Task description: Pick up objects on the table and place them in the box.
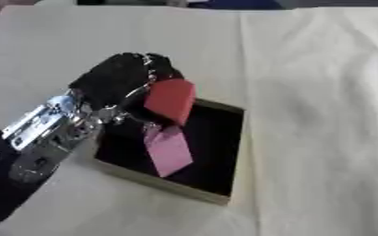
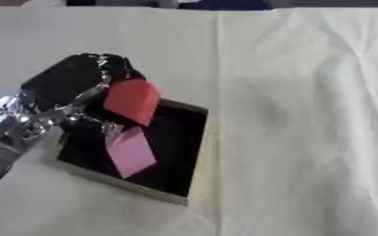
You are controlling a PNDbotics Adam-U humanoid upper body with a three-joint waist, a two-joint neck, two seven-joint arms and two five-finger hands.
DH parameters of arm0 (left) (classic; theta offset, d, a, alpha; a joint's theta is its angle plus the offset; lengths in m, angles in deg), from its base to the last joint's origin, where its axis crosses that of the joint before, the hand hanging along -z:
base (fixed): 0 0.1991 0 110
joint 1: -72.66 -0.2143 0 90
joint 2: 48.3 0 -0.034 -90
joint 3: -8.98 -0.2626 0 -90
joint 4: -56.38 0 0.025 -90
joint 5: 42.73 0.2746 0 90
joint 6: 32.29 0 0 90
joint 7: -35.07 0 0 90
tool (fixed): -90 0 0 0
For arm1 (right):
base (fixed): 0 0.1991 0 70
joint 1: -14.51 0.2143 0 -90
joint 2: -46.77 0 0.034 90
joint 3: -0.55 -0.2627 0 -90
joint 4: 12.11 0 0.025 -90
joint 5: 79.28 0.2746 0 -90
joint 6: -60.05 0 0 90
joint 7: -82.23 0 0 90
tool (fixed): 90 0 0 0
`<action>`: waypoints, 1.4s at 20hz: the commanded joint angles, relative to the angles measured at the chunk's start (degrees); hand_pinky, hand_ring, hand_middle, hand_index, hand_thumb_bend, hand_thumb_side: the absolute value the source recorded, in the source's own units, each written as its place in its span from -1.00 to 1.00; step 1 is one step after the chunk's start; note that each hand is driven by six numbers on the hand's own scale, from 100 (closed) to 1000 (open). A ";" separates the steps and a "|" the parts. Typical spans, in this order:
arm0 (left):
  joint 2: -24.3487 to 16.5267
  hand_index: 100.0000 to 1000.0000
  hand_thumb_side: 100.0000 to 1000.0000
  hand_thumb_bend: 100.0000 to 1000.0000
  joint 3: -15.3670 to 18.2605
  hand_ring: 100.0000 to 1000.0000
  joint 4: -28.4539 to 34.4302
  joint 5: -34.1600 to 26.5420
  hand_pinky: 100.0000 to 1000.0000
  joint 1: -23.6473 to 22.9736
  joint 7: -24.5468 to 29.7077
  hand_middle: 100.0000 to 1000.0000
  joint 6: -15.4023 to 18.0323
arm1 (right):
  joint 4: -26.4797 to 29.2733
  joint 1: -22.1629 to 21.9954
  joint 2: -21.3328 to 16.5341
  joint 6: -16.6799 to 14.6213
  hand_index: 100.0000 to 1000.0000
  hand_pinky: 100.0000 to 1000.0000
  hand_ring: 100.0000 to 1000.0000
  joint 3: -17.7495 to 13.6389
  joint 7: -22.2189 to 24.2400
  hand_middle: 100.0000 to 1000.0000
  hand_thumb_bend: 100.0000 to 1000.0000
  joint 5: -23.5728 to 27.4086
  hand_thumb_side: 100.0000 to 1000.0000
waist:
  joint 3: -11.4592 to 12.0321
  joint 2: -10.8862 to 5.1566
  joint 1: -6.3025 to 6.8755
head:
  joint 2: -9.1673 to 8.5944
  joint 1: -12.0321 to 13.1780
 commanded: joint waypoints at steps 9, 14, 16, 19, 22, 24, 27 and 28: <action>-6.14 0.21 -1.00 -0.63 3.86 -0.12 4.77 -3.21 0.14 -0.92 0.32 -0.10 0.12 | 0.57 -0.01 -2.26 0.01 0.34 0.61 0.49 -0.72 -0.53 0.11 -1.00 0.35 0.21 | 0.75 -1.19 0.28 | 1.19 -3.14; -8.70 0.21 -1.00 -0.60 4.75 -0.12 4.84 -5.70 0.14 -2.78 1.97 -0.07 0.31 | 0.65 -0.09 -2.31 0.03 0.34 0.61 0.49 -0.78 -0.62 0.11 -1.00 0.51 0.21 | 0.79 -1.08 0.39 | 1.15 -3.82; -9.11 0.21 -0.99 -0.58 4.85 -0.10 4.84 -5.78 0.14 -3.36 2.28 -0.07 0.31 | 0.66 -0.06 -2.29 0.01 0.34 0.61 0.49 -0.78 -0.62 0.11 -1.00 0.58 0.21 | 0.76 -1.02 0.36 | 0.99 -3.93; -9.70 0.22 -0.98 -0.55 4.83 -0.10 4.84 -5.51 0.14 -4.29 2.96 -0.06 0.32 | 0.63 0.01 -2.29 0.00 0.34 0.61 0.49 -0.81 -0.64 0.10 -1.00 0.62 0.21 | 0.69 -0.93 0.31 | 0.80 -3.97; -9.91 0.26 -0.90 -0.51 4.75 -0.06 4.84 -5.33 0.17 -4.94 3.69 -0.02 0.40 | 0.63 0.07 -2.24 -0.04 0.34 0.61 0.49 -0.80 -0.63 0.10 -1.00 0.71 0.21 | 0.69 -0.84 0.25 | 0.55 -3.87; -9.78 0.37 -0.80 -0.46 4.74 0.05 4.84 -5.39 0.24 -5.23 4.17 0.10 0.62 | 0.64 0.10 -2.20 -0.05 0.34 0.61 0.49 -0.83 -0.65 0.10 -1.00 0.74 0.21 | 0.71 -0.79 0.20 | 0.42 -3.77; -9.50 0.76 -0.42 -0.29 4.55 0.50 4.84 -5.69 0.50 -5.51 5.28 0.59 1.89 | 0.65 0.10 -2.14 -0.06 0.34 0.61 0.49 -0.86 -0.67 0.10 -1.00 0.80 0.21 | 0.69 -0.75 0.15 | 0.21 -3.60; -9.39 0.82 -0.33 -0.24 4.47 0.58 4.84 -5.75 0.54 -5.62 5.84 0.67 2.53 | 0.67 0.09 -2.11 -0.07 0.34 0.61 0.49 -0.88 -0.68 0.10 -1.00 0.81 0.21 | 0.67 -0.73 0.15 | 0.13 -3.56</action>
